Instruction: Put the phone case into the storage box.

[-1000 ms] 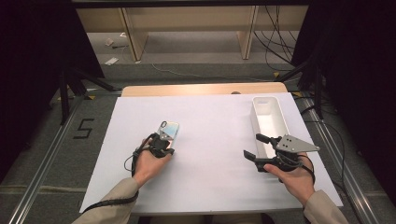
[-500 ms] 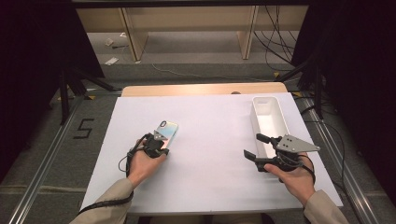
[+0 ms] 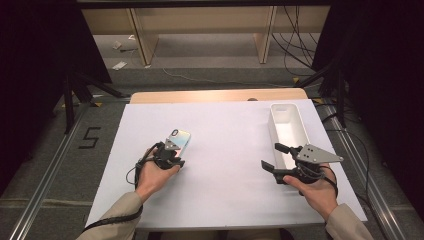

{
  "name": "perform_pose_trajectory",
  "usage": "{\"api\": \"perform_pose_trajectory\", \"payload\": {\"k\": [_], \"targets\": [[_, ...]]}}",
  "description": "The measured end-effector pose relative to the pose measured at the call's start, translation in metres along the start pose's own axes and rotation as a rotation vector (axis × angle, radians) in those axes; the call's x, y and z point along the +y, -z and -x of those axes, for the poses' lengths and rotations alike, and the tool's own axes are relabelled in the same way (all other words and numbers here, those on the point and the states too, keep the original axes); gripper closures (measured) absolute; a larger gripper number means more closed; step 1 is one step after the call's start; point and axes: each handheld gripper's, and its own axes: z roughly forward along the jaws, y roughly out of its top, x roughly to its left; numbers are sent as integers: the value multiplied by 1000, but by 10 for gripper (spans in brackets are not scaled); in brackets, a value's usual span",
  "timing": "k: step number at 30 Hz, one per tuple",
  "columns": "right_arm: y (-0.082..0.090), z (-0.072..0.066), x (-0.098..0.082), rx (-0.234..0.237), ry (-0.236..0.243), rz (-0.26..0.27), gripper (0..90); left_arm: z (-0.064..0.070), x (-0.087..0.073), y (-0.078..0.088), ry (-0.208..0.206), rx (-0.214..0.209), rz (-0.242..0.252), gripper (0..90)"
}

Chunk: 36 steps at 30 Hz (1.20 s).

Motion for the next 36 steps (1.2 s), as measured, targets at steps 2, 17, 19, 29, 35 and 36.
{"api": "perform_pose_trajectory", "payload": {"k": [2,17,19,29,35,36], "targets": [[0,0,0,1,-1,-1,229,-1,3,4,7,16,23,657],[0,0,1,1,-6,4,229,-42,26,-3,75,165,-41,32],[0,0,1,0,-5,2,229,-44,29,-7,72,164,-59,10],[0,0,1,2,-5,5,229,-50,37,-28,86,173,-157,0],[-1,0,1,5,-5,6,229,-51,40,-35,106,171,-192,0],[-1,0,1,6,-6,6,229,-51,39,-35,112,171,-195,0]]}}
